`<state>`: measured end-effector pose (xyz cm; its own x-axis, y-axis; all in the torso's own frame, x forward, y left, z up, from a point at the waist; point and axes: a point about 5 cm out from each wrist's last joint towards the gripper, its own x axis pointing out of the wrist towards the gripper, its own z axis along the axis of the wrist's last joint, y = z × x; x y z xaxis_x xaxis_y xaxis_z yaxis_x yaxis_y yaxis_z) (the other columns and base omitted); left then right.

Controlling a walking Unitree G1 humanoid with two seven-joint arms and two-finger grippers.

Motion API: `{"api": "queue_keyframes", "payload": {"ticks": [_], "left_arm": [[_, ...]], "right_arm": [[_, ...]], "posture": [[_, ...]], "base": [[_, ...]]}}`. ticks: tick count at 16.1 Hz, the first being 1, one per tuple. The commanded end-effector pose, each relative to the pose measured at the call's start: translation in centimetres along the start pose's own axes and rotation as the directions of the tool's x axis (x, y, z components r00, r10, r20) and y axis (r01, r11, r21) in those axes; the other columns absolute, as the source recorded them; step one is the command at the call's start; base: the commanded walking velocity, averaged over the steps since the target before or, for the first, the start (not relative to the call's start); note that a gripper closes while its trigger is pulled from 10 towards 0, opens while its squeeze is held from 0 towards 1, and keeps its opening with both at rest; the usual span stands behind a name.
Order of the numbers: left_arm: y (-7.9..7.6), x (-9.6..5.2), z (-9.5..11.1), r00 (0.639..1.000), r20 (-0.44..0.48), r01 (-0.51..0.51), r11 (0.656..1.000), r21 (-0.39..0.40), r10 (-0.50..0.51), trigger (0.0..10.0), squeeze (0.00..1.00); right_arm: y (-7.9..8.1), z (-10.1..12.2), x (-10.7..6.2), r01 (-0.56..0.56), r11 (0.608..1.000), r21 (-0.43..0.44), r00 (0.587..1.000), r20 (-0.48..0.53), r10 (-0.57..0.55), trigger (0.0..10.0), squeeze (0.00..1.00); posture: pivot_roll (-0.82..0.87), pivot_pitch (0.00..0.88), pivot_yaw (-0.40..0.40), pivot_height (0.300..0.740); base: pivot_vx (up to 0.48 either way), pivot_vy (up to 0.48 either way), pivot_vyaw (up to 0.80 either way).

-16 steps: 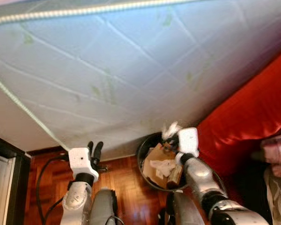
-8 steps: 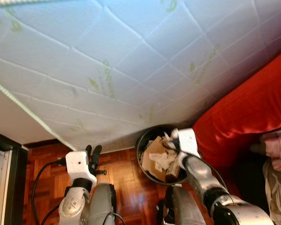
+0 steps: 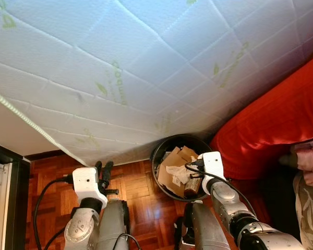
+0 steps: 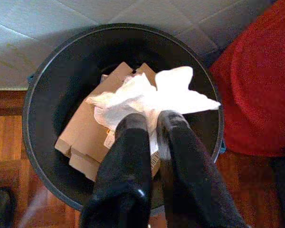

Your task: Clean up the room

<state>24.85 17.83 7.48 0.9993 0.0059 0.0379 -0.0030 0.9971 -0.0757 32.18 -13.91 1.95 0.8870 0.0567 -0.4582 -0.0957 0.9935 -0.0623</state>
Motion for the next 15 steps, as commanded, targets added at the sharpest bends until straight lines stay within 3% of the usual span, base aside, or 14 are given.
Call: {"api": "queue_keyframes", "payload": {"ticks": [1, 8, 11, 12, 13, 15], "left_arm": [[0.3, -0.7, -0.7, 0.999, -0.038, -0.013, 1.0, -0.004, 0.013, 10.0, 0.0], [0.2, -0.8, -0.9, 0.998, -0.055, -0.006, 1.0, 0.0, 0.006, 10.0, 0.0], [0.1, -0.4, -0.9, 0.998, -0.055, -0.006, 1.0, -0.002, 0.006, 10.0, 0.0], [0.2, -0.2, -1.3, 0.998, -0.068, -0.008, 1.0, 0.002, 0.008, 10.0, 0.0], [0.3, 0.2, -1.6, 0.997, -0.074, -0.011, 1.0, 0.002, 0.011, 10.0, 0.0], [0.4, 1.1, -2.5, 0.995, -0.102, -0.008, 1.0, 0.006, 0.009, 10.0, 0.0]], "right_arm": [[-0.3, -1.4, -0.3, 0.014, 1.0, 0.016, 0.999, -0.044, -0.014, 10.0, 1.0], [0.0, -1.7, -0.4, -0.003, 1.0, 0.003, 0.997, -0.071, 0.003, 10.0, 1.0], [0.4, -1.3, -0.3, -0.056, 0.998, 0.038, 0.997, -0.055, 0.058, 10.0, 1.0], [0.2, -1.0, -0.2, -0.059, 0.998, 0.034, 0.998, -0.035, 0.06, 10.0, 0.0], [-0.8, -1.4, -0.5, -0.034, 0.998, 0.059, 0.999, 0.002, 0.034, 10.0, 0.0], [-2.7, -3.6, -1.5, 0.042, 0.993, 0.111, 0.999, -0.034, -0.039, 10.0, 0.0]], "posture": [[0.19, 0.372, -0.051, 0.635], [0.19, 0.356, -0.058, 0.635], [0.18, 0.344, -0.062, 0.635], [0.18, 0.323, -0.061, 0.635], [0.17, 0.295, -0.059, 0.65], [0.14, 0.247, -0.054, 0.685]], "base": [[0.0, 0.0, 0.0], [0.0, 0.0, 0.0], [0.0, 0.0, 0.0], [0.0, 0.0, 0.0], [0.0, 0.0, 0.0], [0.0, 0.0, 0.0]]}}
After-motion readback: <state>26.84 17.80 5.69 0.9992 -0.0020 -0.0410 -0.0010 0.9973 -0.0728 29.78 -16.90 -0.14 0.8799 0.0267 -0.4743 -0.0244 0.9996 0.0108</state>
